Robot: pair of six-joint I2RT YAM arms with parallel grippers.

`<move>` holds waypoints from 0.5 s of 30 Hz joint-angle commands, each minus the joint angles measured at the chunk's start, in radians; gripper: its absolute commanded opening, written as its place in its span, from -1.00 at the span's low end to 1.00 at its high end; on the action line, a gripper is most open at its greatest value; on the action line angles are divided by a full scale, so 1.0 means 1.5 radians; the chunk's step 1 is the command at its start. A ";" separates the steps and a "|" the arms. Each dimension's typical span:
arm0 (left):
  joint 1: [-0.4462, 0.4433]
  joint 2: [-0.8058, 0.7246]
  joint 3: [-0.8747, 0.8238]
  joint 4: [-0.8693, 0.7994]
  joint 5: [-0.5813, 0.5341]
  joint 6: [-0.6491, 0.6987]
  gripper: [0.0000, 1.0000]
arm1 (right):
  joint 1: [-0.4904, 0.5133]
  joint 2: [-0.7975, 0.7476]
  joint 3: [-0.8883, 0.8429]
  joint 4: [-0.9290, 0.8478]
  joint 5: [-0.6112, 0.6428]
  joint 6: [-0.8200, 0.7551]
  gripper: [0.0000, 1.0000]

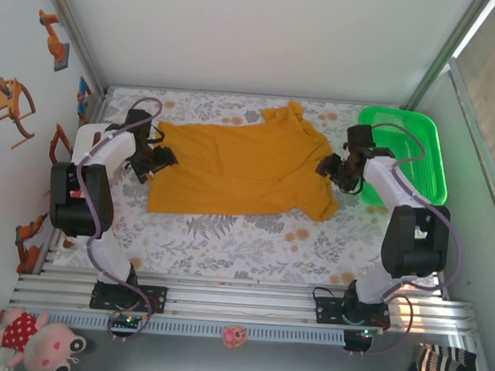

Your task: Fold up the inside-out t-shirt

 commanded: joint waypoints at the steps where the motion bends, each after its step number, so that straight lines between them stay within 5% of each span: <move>1: 0.013 -0.083 -0.039 -0.047 0.006 -0.016 0.57 | 0.001 -0.069 -0.074 -0.027 0.007 0.007 0.20; 8: 0.016 -0.199 -0.208 -0.007 0.053 -0.087 0.62 | 0.029 -0.110 -0.193 0.003 -0.014 0.020 0.20; 15: 0.011 -0.185 -0.254 0.034 0.063 -0.113 0.61 | 0.063 -0.053 -0.190 0.046 -0.015 0.027 0.19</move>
